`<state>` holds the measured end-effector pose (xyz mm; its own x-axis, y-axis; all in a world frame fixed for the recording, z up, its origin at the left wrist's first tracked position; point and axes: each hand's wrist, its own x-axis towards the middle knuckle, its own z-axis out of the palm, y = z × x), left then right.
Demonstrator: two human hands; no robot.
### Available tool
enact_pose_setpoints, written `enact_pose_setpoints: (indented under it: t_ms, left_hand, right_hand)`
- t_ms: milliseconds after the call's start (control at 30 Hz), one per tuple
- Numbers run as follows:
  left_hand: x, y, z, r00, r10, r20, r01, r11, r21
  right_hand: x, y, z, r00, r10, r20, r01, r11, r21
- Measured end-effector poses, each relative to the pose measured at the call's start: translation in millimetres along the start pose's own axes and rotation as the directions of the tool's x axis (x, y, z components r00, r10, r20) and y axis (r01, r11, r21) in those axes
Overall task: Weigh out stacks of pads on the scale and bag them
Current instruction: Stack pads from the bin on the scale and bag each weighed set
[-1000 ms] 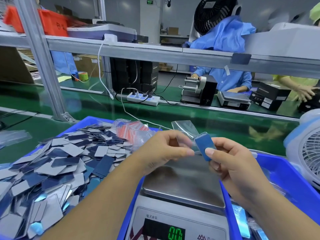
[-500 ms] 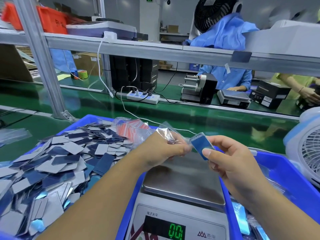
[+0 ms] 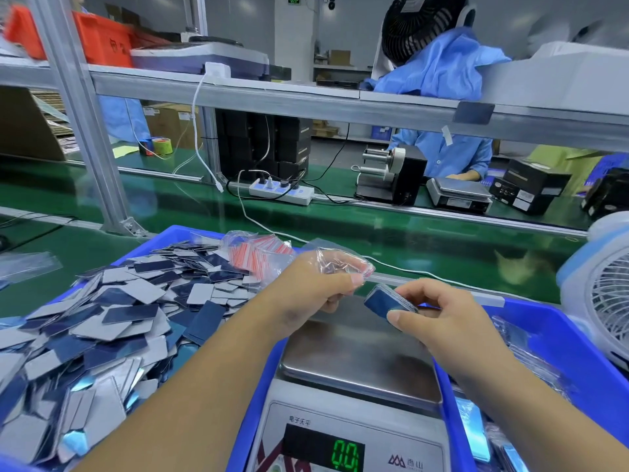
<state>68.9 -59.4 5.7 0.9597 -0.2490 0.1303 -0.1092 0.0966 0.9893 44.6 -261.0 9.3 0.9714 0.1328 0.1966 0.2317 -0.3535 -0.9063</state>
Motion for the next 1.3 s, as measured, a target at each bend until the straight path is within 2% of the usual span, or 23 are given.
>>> enact_pose_setpoints:
  t_ms: [267, 467, 667, 800, 933, 1100, 1300]
  left_hand:
    - [1, 1, 3, 1.000, -0.007, -0.011, 0.008, 0.999, 0.054]
    - [1, 6, 3, 0.983, -0.030, -0.181, 0.036, 0.999, 0.026]
    - [-2, 8, 8, 0.993, -0.062, -0.097, 0.064, 0.998, 0.015]
    - [-2, 4, 11, 0.998, -0.053, -0.044, 0.055, 0.998, 0.041]
    - [-3, 3, 15, 0.999, -0.013, 0.042, 0.011, 0.999, 0.047]
    - [-3, 2, 13, 0.996, -0.046, 0.070, 0.044, 0.998, 0.035]
    - [-4, -1, 15, 0.996, -0.015, 0.087, 0.008, 0.997, 0.080]
  right_hand:
    - [-1, -3, -2, 1.000, -0.016, -0.007, 0.017, 0.990, 0.139]
    - [-2, -4, -2, 0.999, -0.038, 0.016, 0.035, 0.982, 0.188]
    - [-4, -7, -2, 0.999, -0.046, 0.029, 0.035, 0.954, 0.297]
    - [-5, -8, -1, 0.997, -0.073, 0.037, 0.058, 0.951, 0.305]
    - [-6, -5, 1, 0.994, -0.108, -0.024, 0.111, 0.960, 0.258]
    - [-4, -3, 2, 0.991, -0.084, -0.105, 0.108, 0.962, 0.250]
    - [-5, -2, 7, 1.000, -0.012, -0.018, 0.017, 0.930, 0.368]
